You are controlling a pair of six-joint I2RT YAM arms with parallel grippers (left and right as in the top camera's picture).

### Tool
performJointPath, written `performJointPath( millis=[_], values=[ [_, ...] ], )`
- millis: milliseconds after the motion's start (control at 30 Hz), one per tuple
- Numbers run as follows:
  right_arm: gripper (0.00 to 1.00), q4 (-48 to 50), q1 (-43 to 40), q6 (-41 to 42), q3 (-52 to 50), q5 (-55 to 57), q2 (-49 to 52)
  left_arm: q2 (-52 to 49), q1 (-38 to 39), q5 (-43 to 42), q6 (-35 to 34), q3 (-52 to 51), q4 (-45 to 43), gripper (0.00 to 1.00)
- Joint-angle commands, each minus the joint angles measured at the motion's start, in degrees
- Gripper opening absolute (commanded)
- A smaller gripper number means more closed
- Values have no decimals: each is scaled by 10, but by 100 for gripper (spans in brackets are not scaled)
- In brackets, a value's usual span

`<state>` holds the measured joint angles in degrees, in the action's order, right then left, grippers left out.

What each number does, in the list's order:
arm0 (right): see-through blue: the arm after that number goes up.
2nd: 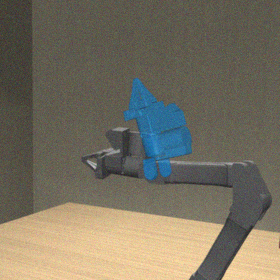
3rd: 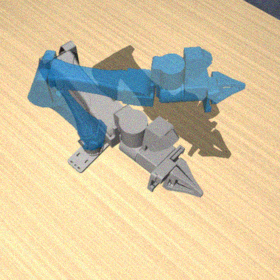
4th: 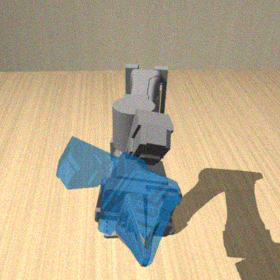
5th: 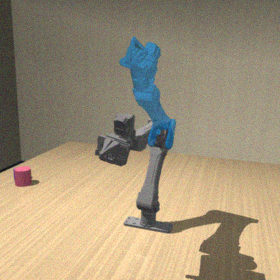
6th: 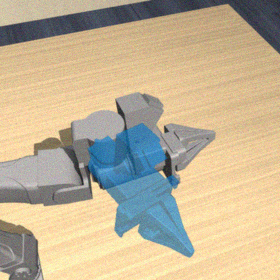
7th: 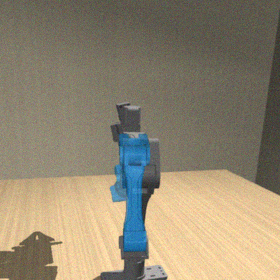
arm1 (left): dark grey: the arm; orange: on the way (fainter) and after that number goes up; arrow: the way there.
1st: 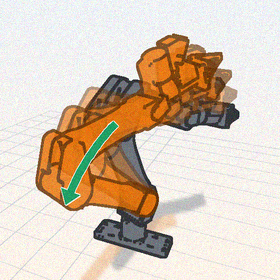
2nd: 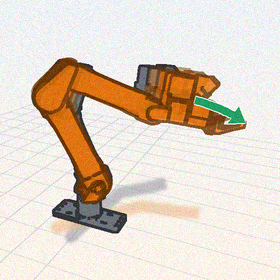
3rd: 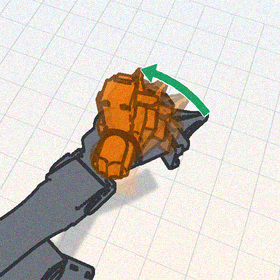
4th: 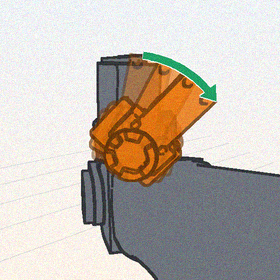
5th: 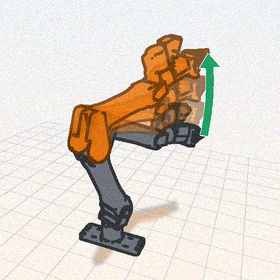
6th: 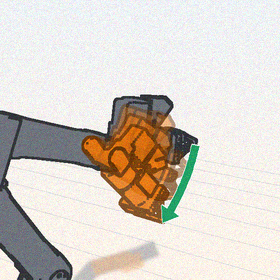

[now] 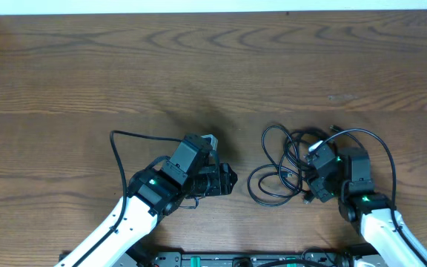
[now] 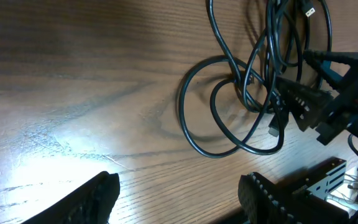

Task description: Untangle cables

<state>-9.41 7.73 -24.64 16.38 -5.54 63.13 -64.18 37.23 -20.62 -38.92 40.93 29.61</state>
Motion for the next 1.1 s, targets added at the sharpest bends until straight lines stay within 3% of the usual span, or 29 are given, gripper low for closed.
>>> performJointPath(
  millis=[0,233,400,500,600,867,1067],
  values=[
    [62,13,-2,-49,-3,-33,28,6,-3,8,8,6,1,66],
    [59,57,-2,-115,-3,-146,104,6,-3,8,8,6,1,66],
    [50,65,-2,-118,-3,-181,119,6,-3,8,8,6,1,66],
    [37,63,-2,-139,-3,-223,119,6,-3,8,8,6,1,66],
    [1,61,-1,-144,-3,-234,119,6,-3,8,8,6,1,66],
    [1,62,-1,-139,-1,-244,115,7,-3,4,8,5,1,66],
    [1,62,-1,-58,8,-326,91,7,-3,-34,5,6,-6,66]
  ],
)
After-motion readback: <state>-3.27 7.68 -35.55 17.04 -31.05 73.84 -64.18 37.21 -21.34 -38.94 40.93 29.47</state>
